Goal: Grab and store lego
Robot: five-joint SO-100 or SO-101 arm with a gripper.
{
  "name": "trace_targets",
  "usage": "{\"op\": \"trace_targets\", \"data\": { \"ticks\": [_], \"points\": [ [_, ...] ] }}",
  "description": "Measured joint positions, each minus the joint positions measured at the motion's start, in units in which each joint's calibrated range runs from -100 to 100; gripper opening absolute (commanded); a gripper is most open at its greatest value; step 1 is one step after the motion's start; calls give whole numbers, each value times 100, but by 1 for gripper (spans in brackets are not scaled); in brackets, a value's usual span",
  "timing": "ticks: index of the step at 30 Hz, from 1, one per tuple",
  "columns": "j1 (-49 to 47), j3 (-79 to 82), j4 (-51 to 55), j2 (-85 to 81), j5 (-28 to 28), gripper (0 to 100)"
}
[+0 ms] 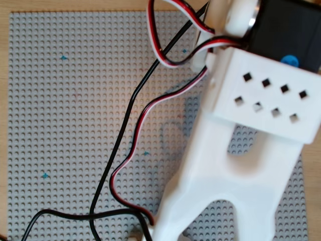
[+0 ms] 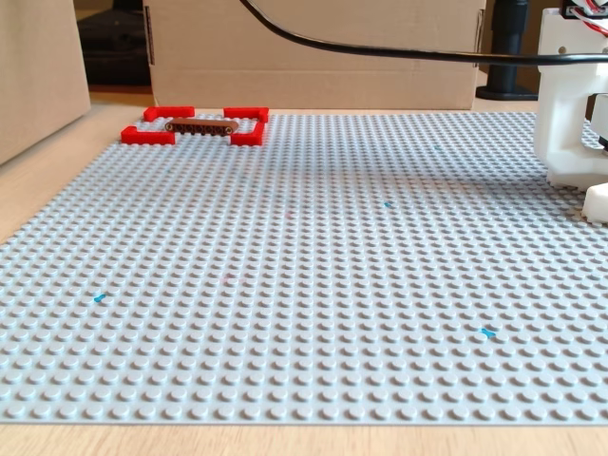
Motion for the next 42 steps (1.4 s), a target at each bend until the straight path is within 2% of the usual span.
{"op": "trace_targets", "data": {
  "ticks": [5, 10, 22, 32, 42],
  "points": [
    [-410, 1289, 0, -1229, -139, 1],
    [-402, 2785, -17, -2584, -360, 1],
    [-469, 6751, -1141, -6380, -370, 1],
    [-909, 8941, -1254, -9588, -411, 1],
    [-1020, 9401, -1176, -9806, -493, 1]
  ]
}}
